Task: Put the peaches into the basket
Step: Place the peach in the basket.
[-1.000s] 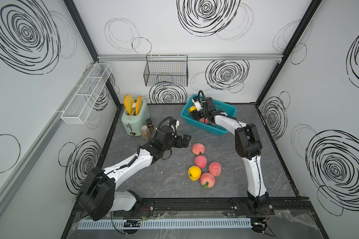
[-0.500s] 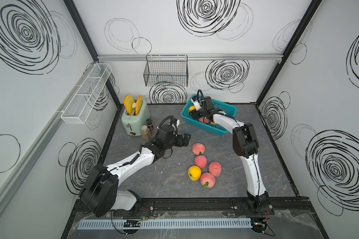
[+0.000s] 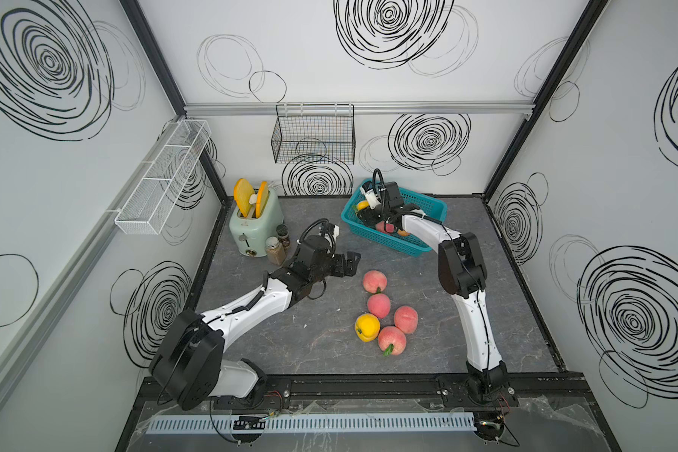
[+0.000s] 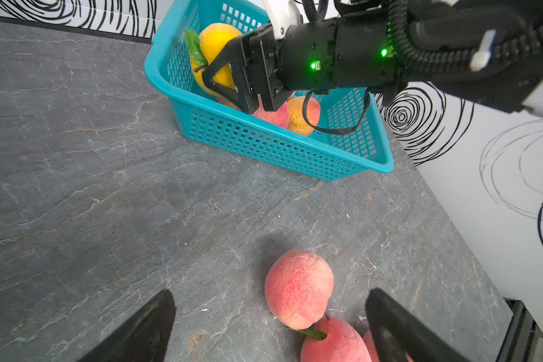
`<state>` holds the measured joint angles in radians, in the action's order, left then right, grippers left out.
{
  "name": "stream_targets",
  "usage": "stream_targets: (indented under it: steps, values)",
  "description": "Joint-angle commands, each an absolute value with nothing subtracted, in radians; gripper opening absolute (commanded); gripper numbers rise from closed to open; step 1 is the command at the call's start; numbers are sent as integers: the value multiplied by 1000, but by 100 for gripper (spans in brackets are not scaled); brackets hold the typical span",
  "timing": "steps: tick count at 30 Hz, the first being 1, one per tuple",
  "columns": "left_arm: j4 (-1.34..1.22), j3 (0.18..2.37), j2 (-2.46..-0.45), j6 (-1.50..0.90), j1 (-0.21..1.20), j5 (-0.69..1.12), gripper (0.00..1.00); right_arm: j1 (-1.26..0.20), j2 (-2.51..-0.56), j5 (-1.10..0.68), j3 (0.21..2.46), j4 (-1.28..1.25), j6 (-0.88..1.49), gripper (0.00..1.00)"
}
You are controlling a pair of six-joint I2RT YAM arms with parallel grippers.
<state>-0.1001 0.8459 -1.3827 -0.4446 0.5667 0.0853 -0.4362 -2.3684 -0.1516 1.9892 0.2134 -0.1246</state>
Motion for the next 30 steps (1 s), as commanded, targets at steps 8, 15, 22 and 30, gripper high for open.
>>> stream_targets:
  steps: [8,15,22,30]
  values:
    - [-146,871,-1392,-431,562,74,98,-443,-2385,-155,2012,251,-149,70]
    - [-141,867,-1385,-431,560,75,98,-444,-2372,-157,2010,253,-149,74]
    - [-137,867,-1381,-431,560,76,98,-451,-2342,-153,2003,251,-150,76]
    - [-128,865,-1371,-431,560,74,98,-459,-2287,-150,1960,233,-150,80]
